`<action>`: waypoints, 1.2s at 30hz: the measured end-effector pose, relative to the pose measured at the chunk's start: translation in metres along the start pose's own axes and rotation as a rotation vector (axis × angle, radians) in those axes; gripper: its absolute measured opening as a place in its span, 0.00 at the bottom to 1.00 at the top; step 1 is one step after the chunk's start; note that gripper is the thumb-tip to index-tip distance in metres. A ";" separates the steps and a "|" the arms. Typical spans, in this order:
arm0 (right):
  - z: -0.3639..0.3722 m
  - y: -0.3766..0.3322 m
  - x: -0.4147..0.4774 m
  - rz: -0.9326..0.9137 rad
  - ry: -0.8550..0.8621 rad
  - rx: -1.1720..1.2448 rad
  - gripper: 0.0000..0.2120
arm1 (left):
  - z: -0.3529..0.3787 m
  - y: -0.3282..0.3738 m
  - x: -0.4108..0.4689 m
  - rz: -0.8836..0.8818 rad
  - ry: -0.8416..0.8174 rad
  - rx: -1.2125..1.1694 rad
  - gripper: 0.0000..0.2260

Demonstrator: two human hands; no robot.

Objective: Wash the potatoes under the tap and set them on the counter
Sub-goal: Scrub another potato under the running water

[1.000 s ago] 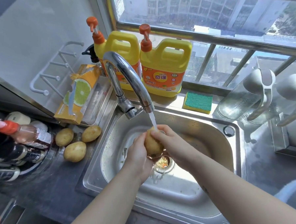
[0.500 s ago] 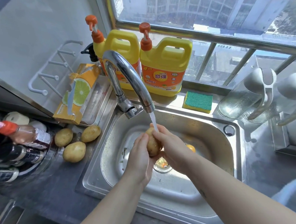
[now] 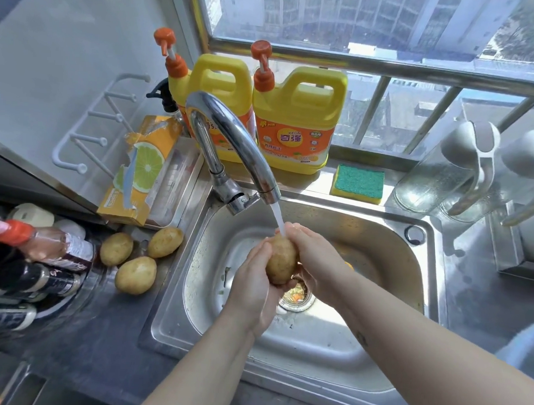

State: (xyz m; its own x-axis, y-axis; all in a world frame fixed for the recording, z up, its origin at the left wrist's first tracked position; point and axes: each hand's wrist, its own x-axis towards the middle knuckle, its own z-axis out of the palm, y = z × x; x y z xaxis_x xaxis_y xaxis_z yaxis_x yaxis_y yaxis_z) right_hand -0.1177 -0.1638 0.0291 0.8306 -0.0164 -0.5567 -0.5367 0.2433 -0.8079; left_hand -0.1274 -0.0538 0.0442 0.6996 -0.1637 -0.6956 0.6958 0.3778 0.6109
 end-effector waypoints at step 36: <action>-0.017 -0.015 -0.012 -0.072 -0.178 0.025 0.11 | -0.004 0.024 -0.002 -0.148 0.021 0.082 0.18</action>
State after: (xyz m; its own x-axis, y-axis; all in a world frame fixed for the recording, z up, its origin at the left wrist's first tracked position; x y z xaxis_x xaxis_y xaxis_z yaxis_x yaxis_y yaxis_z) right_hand -0.1219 -0.1840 0.0443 0.8812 0.1364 -0.4526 -0.4726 0.2721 -0.8382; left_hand -0.1124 -0.0404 0.0585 0.5856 -0.1928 -0.7873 0.8024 0.2752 0.5295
